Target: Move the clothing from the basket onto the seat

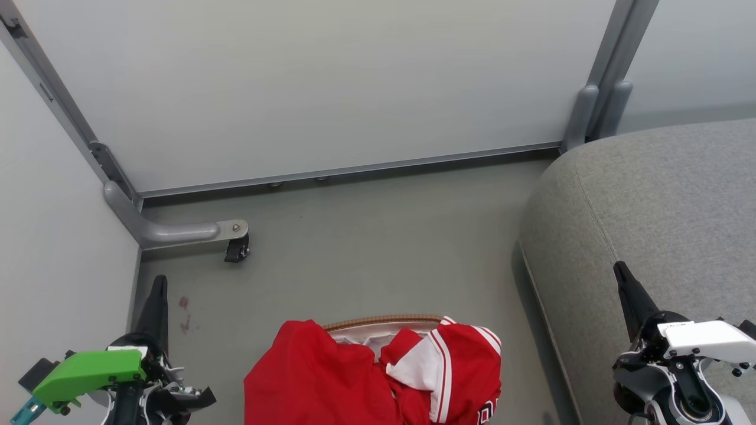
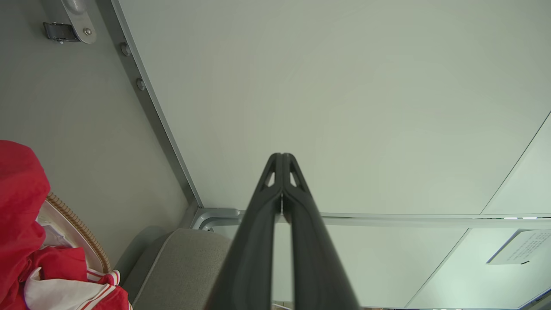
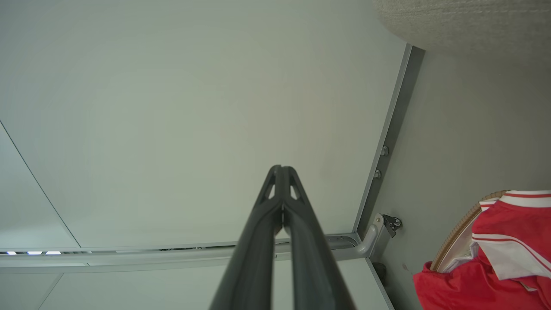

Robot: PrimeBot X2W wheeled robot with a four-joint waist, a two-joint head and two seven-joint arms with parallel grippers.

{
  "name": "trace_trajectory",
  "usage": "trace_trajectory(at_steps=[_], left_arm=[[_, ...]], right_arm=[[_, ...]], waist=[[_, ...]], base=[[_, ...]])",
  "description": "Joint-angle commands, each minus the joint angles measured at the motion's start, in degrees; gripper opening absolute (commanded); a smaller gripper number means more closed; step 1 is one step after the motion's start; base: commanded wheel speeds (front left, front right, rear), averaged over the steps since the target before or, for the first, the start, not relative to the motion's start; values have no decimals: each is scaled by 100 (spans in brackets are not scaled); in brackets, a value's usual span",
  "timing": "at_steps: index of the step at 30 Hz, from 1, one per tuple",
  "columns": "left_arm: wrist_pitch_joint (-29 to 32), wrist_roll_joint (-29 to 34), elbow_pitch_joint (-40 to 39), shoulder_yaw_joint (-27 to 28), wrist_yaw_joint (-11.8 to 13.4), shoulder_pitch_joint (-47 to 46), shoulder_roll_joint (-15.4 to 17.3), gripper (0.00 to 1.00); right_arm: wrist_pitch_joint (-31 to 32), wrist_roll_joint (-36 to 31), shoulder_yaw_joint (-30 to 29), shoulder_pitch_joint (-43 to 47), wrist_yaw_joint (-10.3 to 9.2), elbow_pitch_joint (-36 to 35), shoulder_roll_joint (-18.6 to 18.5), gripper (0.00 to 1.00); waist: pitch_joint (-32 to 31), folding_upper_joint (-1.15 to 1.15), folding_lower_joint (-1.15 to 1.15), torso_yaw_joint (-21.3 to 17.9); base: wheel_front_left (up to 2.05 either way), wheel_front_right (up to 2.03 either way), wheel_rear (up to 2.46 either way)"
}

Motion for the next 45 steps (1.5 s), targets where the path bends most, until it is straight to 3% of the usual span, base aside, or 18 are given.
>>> trace_trajectory(at_steps=[1, 45], left_arm=[[14, -17, -7, 9, -23, -67, 39, 0], [14, -17, -7, 9, -23, -67, 39, 0]], right_arm=[[7, 17, -7, 66, 0, -12, -35, 0], [7, 17, -7, 67, 0, -12, -35, 0]], waist=[[0, 0, 0, 0], [0, 0, 0, 0]], base=[[0, 0, 0], [0, 0, 0]])
